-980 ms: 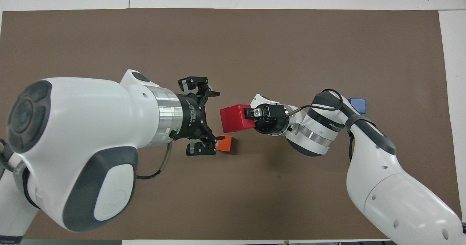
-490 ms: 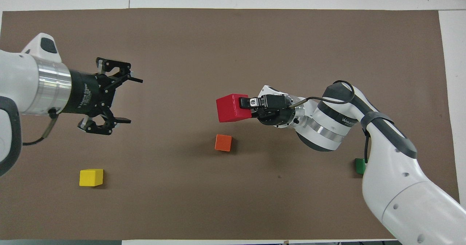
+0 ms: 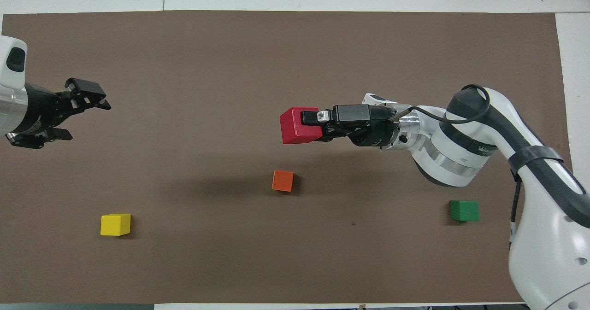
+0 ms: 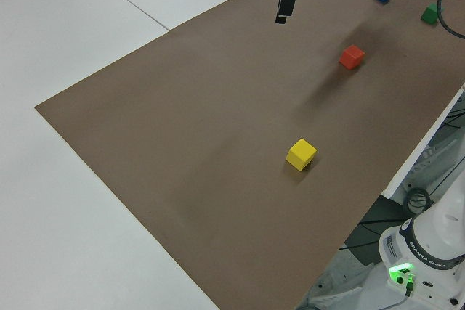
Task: Transfer red block to right arm and stack on blue block
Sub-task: 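Open the left gripper and withdraw it while the right gripper pulls away, then carry the red cube with the right gripper and lower it onto the blue cube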
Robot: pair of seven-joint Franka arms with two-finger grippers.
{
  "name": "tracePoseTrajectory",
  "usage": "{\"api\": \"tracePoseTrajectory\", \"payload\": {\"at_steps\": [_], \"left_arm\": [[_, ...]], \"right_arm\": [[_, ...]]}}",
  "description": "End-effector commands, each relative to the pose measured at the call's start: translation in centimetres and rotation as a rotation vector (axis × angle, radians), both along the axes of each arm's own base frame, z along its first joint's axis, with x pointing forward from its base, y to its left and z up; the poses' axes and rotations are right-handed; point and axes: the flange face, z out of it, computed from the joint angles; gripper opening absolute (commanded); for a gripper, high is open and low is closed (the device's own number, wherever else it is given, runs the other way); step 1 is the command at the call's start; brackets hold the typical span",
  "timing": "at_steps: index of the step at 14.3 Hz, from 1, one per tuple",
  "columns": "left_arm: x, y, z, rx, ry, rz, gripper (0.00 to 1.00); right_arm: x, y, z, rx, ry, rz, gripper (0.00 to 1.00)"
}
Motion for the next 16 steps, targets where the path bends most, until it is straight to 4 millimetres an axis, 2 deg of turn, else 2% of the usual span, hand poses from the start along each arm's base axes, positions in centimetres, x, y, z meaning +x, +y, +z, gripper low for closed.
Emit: {"api": "tracePoseTrajectory", "payload": {"at_steps": [1,2,4,6,7,8,11,12,14,16], "left_arm": [[2.7,2.7,1.1,0.124,0.026,-0.235,1.0],[3.3,3.6,1.8,0.142,0.059,-0.332,1.0],[4.1,4.0,2.8,0.136,0.08,-0.399,1.0],[3.8,3.8,3.0,0.175,0.128,-0.475,1.0],[3.5,3.6,3.2,0.169,0.118,-0.494,1.0],[2.8,3.6,2.0,0.167,0.149,-0.488,1.0],[-0.1,2.8,0.6,0.185,0.202,-0.488,1.0],[0.1,2.9,0.0,0.184,0.199,-0.489,1.0],[0.4,3.3,0.8,0.183,0.156,-0.481,1.0],[1.5,2.9,3.0,0.141,0.091,-0.507,1.0]], "right_arm": [[-0.1,-2.2,5.0,-0.205,-0.003,0.003,0.0],[0.0,-3.1,6.5,-0.293,-0.001,0.006,0.0],[0.2,-4.3,8.2,-0.42,-0.005,0.029,0.0],[0.0,-5.4,8.9,-0.553,-0.031,0.053,0.0],[0.2,-6.8,8.9,-0.63,-0.045,0.062,0.0],[0.1,-7.7,9.0,-0.697,-0.067,0.073,0.0],[0.8,-11.2,9.3,-0.912,-0.133,0.098,0.0],[1.1,-11.9,10.1,-0.998,-0.146,0.107,0.0],[1.9,-13.3,12.1,-1.217,-0.174,0.115,0.0],[2.0,-14.5,12.5,-1.418,-0.183,0.131,0.0]]}}
